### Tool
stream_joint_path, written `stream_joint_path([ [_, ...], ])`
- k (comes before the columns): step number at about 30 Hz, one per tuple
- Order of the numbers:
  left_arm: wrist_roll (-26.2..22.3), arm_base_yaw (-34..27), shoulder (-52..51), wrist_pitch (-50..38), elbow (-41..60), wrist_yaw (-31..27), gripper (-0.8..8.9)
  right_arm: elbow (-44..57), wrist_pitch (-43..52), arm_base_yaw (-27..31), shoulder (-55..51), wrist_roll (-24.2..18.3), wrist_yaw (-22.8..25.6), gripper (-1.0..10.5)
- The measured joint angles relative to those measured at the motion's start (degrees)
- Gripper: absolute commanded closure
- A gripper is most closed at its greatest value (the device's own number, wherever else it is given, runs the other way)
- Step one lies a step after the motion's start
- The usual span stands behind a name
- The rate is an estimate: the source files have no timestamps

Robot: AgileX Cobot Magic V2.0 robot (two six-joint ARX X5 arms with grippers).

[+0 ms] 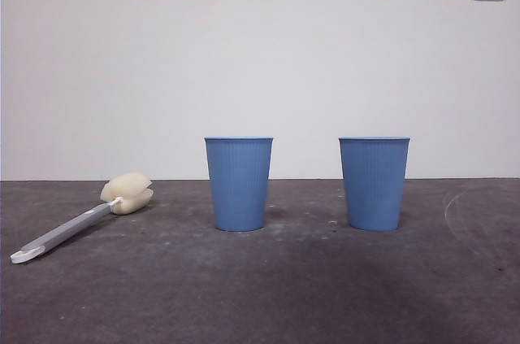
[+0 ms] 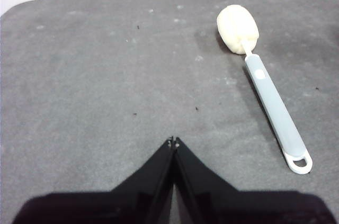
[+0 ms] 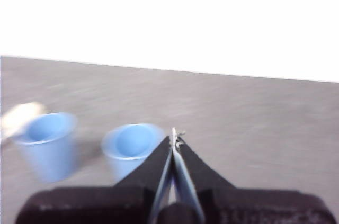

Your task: Pick up the cup brush,pick up the cup,insert the brush into the cup,clean the cup,put the cup brush back,put the cup back to the fixed position on the table

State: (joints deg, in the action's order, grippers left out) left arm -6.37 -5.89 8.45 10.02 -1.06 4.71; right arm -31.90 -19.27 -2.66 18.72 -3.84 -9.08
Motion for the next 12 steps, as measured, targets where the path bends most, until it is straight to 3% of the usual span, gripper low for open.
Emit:
stream_joint_path([
  [5,0.0,0.0,1.33,0.0,0.0,0.0,8.17,9.64,7.67,4.11,-6.12,-0.7,0.22,9.5],
  [12,0.0,0.0,3.37,-0.24,0.0,0.0,8.17,23.56,11.04,4.55,-15.17,-0.7,0.72,9.5],
])
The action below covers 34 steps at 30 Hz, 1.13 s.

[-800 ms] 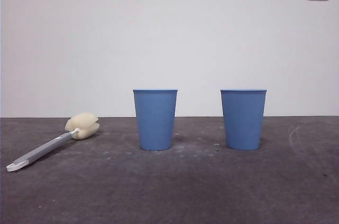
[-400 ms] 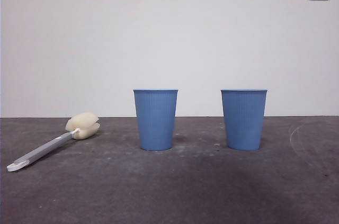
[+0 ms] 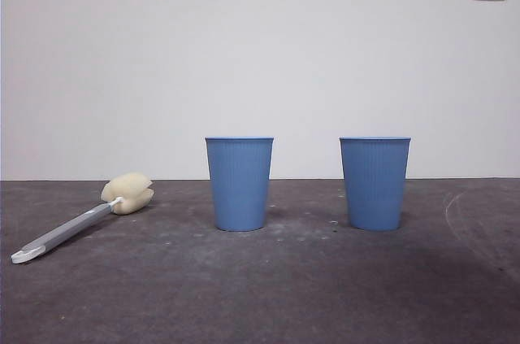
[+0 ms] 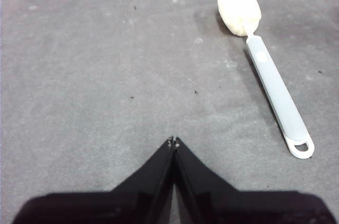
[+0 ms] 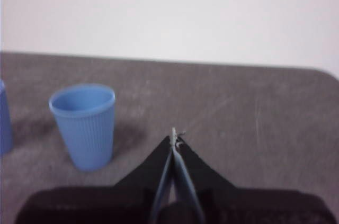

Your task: Pick up the cup brush,pick up the cup,insert the brush into the cup,clean the cup,put the cup brush back,put the cup back to the fixed position on the table

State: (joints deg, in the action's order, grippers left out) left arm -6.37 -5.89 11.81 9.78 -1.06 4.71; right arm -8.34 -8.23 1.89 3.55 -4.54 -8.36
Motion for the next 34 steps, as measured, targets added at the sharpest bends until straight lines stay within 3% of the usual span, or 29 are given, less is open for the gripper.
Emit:
stream_joint_path([
  [4,0.0,0.0,0.9,-0.81,0.0,0.02,8.17,6.75,-0.39,0.0,-2.95,0.0,0.0,9.5],
  [34,0.02,0.0,1.68,-1.29,0.0,0.02,8.17,6.95,-2.27,0.0,-2.99,0.04,0.85,9.5],
])
